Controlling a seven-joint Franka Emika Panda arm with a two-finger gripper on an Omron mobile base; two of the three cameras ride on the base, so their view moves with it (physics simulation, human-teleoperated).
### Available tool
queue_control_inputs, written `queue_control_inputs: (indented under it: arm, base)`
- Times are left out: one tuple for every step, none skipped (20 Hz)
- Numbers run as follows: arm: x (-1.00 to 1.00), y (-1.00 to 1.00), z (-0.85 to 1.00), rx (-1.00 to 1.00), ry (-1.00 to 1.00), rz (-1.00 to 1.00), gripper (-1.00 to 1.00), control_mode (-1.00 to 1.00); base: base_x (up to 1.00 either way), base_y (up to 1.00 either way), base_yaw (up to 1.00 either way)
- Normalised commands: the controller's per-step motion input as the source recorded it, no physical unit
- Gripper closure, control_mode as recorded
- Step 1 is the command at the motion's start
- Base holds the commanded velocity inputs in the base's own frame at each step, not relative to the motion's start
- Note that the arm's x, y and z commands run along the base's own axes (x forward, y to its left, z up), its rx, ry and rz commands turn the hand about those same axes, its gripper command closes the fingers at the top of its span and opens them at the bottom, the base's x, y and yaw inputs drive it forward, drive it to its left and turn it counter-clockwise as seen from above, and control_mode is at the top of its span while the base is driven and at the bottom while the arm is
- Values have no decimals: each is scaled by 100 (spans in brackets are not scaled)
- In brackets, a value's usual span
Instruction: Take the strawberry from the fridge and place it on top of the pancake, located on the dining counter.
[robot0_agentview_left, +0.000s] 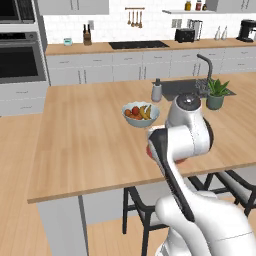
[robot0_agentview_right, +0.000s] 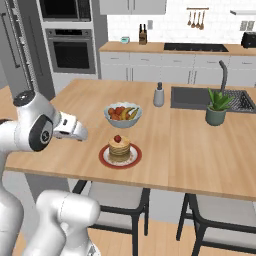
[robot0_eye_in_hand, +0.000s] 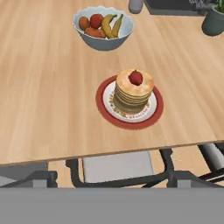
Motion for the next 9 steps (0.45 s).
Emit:
queue_control_inputs:
  arm:
    - [-61,91,-10,-20,23,-5,-100,-100]
    - [-58,71,-24,-18,21,-3,-100,-100]
    - [-37,81,-50,-22,23,-3,-100,-100]
    - [-31,59,-53,-17,21,0,-100,-100]
    - [-25,59,-56,-20,16,0,-100,-100]
    - [-11,69,-64,-20,15,0,-100,-100]
    - [0,66,-83,-17,18,0,-100,-100]
    - [0,44,-81,-9,20,0,-100,-100]
    - [0,33,-74,-7,21,0,-100,-100]
  base:
    - [0,0,0]
    - [0,0,0]
    - [0,0,0]
    - [0,0,0]
    - [0,0,0]
    - [0,0,0]
    - [0,0,0]
    - [0,0,0]
    - [0,0,0]
